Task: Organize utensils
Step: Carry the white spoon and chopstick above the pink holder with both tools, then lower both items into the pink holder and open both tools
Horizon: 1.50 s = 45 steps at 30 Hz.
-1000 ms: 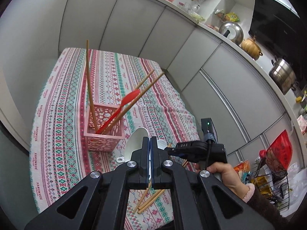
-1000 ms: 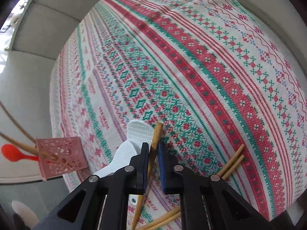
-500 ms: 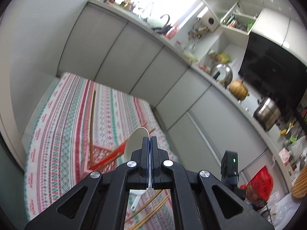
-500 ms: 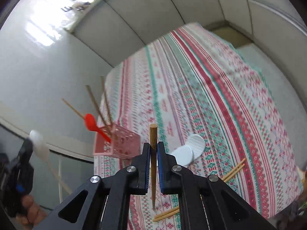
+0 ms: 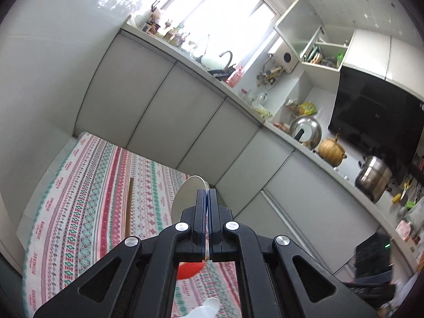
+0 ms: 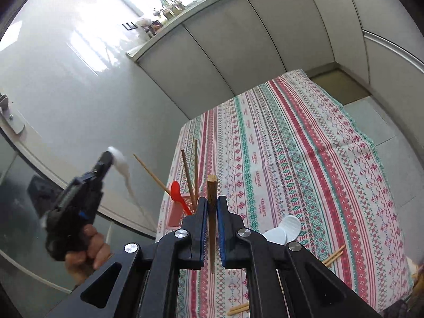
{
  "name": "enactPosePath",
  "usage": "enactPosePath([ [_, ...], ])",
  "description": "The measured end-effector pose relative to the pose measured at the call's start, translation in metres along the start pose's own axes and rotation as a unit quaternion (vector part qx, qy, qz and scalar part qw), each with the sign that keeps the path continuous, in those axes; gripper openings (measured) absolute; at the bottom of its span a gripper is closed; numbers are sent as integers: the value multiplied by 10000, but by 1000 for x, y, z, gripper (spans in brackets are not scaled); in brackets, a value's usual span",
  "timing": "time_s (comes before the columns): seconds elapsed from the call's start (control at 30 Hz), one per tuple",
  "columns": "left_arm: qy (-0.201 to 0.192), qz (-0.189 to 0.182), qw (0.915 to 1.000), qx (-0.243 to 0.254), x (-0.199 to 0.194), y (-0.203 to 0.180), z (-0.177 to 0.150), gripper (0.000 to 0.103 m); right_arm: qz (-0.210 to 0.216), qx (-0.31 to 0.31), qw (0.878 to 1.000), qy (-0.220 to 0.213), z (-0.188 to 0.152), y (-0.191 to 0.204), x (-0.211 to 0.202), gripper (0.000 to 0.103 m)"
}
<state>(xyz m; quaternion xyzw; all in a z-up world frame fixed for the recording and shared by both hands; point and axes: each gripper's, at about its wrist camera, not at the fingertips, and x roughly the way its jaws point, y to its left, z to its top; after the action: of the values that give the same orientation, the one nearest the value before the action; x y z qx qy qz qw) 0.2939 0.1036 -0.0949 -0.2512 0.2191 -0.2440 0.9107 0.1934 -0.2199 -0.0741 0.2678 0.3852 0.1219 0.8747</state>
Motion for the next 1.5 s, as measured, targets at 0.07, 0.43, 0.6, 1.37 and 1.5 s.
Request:
enactPosePath([
  [0.07, 100, 30, 9999, 68, 14, 7, -4, 0, 29, 20, 10000, 19, 0, -1, 1, 7],
  [0.43, 490, -10, 9972, 569, 54, 11, -30, 0, 36, 74, 10000, 5, 4, -6, 1, 7],
  [0.6, 573, 69, 9957, 725, 64, 16, -32, 0, 58, 104, 9999, -27, 2, -5, -2, 7],
  [1.37, 1266, 1263, 9829, 429, -10, 17, -26, 69, 204, -395, 9932, -1073, 17, 47, -41, 7],
  [1.5, 1794, 2071, 9617, 47, -22, 35, -31, 70, 282, -518, 9898, -1296, 21, 66, -39, 7],
])
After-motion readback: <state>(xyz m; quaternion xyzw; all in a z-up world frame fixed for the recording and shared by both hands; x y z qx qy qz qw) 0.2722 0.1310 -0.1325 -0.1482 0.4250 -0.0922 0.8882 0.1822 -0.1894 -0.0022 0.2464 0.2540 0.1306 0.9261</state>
